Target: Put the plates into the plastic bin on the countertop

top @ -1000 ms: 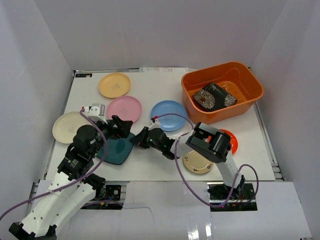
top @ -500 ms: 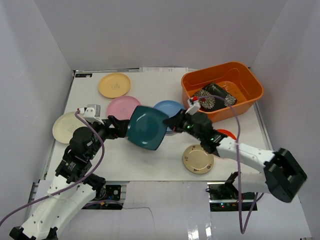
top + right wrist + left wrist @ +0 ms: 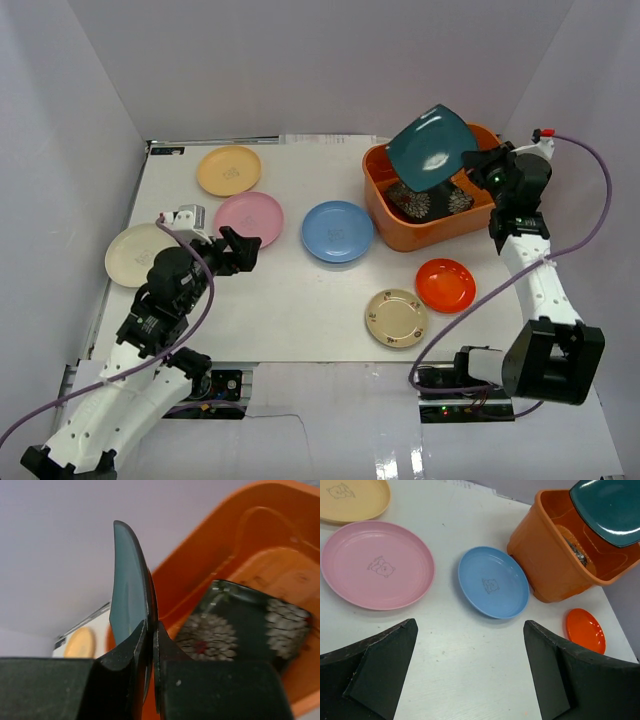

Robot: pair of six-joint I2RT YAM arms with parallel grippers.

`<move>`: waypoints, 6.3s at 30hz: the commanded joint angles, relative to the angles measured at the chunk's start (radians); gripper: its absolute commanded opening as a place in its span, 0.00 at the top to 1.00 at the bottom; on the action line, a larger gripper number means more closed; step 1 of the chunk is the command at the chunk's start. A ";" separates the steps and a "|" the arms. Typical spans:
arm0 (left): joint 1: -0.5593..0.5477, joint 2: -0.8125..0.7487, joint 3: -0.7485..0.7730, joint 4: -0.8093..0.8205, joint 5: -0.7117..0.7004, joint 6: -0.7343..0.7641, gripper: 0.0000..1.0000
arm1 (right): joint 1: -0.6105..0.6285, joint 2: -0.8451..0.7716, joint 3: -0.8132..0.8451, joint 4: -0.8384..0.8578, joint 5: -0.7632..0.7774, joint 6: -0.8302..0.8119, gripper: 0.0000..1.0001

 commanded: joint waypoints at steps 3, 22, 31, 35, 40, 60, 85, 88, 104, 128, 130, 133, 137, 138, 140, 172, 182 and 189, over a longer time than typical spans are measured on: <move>0.005 0.083 -0.005 -0.015 0.017 -0.037 0.02 | -0.113 0.110 0.090 0.047 -0.159 0.015 0.92; 0.016 0.401 -0.045 0.060 -0.114 -0.333 0.07 | -0.155 0.412 0.112 0.033 -0.086 -0.056 0.79; 0.037 0.551 -0.082 0.180 -0.244 -0.476 0.09 | -0.152 0.430 0.134 -0.091 0.064 -0.174 0.37; 0.065 0.625 -0.060 0.187 -0.264 -0.493 0.09 | -0.150 0.403 0.097 -0.090 0.094 -0.192 0.19; 0.164 0.709 -0.072 0.213 -0.247 -0.505 0.08 | -0.114 0.337 0.065 -0.094 0.077 -0.231 0.02; 0.283 1.021 0.066 0.275 -0.264 -0.461 0.21 | 0.110 0.370 0.298 -0.439 0.140 -0.541 0.07; 0.287 1.119 0.115 0.241 -0.311 -0.408 0.60 | 0.153 0.408 0.425 -0.470 0.238 -0.650 0.10; 0.289 1.122 0.112 0.239 -0.314 -0.410 0.83 | 0.205 0.339 0.436 -0.435 0.154 -0.657 0.09; 0.289 0.575 -0.002 0.114 -0.257 -0.372 1.00 | 0.758 0.381 0.221 -0.381 -0.069 -0.926 0.26; 0.289 0.058 0.102 0.003 -0.216 -0.258 1.00 | 0.917 0.535 0.412 -0.269 0.020 -0.870 0.92; 0.289 0.042 0.110 0.003 -0.205 -0.260 1.00 | 0.907 0.486 0.446 -0.266 0.072 -0.878 0.92; 0.289 0.027 0.118 0.023 -0.164 -0.269 1.00 | 0.872 0.392 0.503 -0.264 0.144 -0.900 0.92; 0.289 0.057 0.125 0.054 -0.074 -0.301 1.00 | 0.778 0.260 0.500 -0.266 0.212 -0.918 0.92; 0.289 0.067 0.122 0.063 -0.029 -0.310 1.00 | 0.752 0.242 0.471 -0.266 0.209 -0.907 0.92; 0.289 0.094 0.113 0.106 0.017 -0.330 1.00 | 0.657 0.191 0.431 -0.268 0.209 -0.898 0.92; -0.211 0.771 0.523 0.276 -0.165 -0.232 1.00 | 0.178 0.136 0.325 -0.364 0.058 -0.385 0.21; -0.339 1.189 0.935 0.261 -0.288 -0.140 1.00 | 0.115 -0.241 0.215 -0.326 -0.004 -0.274 0.82; -0.391 1.568 1.346 0.143 -0.308 -0.102 1.00 | 0.120 -0.364 0.063 -0.234 -0.175 -0.176 0.76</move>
